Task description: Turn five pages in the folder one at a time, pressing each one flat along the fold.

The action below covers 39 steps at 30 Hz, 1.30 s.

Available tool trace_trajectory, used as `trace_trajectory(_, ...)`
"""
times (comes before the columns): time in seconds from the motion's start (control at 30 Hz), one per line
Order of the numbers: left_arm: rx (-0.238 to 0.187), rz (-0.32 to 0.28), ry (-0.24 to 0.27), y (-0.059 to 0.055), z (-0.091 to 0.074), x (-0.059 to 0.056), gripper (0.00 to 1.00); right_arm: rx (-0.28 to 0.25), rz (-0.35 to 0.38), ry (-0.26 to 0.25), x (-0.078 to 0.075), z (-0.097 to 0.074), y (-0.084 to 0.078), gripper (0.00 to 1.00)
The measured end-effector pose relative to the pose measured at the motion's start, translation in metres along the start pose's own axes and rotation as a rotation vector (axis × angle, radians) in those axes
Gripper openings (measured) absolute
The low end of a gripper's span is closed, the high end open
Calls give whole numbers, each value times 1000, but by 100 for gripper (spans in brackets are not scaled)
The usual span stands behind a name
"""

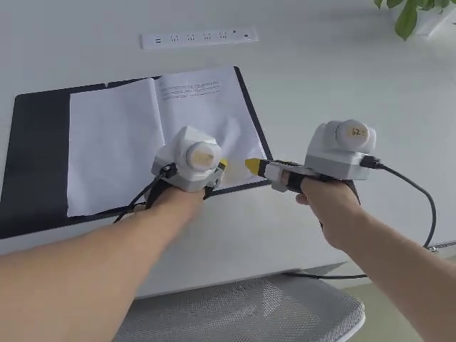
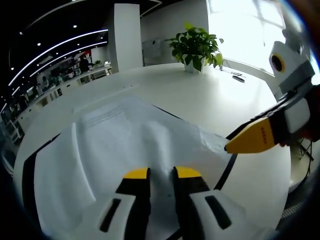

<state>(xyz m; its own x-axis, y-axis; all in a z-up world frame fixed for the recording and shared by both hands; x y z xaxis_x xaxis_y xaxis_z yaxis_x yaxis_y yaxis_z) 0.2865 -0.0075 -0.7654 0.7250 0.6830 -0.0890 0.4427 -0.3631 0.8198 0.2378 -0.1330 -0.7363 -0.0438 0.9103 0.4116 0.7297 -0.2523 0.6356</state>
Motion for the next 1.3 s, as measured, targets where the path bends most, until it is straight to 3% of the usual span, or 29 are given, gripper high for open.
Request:
trace_trajectory(0.6,0,-2,-3,-1,2,2,16,-3,33,-24,-4,-1,2,1)
trace_trajectory(0.9,-3,-36,-14,-1,0,2,16,-19,49,-18,0,-4,4,0)
trace_trajectory(0.97,-8,-80,-31,-1,-1,2,17,-30,49,-18,0,-5,5,0)
trace_trajectory(1.07,-21,-170,-81,-3,-9,1,18,-82,38,-9,4,-8,10,0)
trace_trajectory(1.2,9,-149,-58,-9,-27,9,15,-89,42,2,11,-12,12,0)
trace_trajectory(1.3,-12,-169,-42,-10,-44,17,18,-104,51,29,21,-17,16,0)
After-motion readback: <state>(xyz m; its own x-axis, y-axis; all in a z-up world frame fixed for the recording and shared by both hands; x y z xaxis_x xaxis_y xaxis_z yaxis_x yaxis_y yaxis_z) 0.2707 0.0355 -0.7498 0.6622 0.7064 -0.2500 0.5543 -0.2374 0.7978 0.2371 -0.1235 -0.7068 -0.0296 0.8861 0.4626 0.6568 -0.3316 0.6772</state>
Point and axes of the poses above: the centre of the closed fingertips' face, and the gripper's own axes: z roughly forward along the fingers, x roughly to its left, y roughly out of its top, the point moved 7 cm from there along -z, roughly backward along the fingers, and after that the axes turned 10 degrees about -y, right-handed, at the moved point
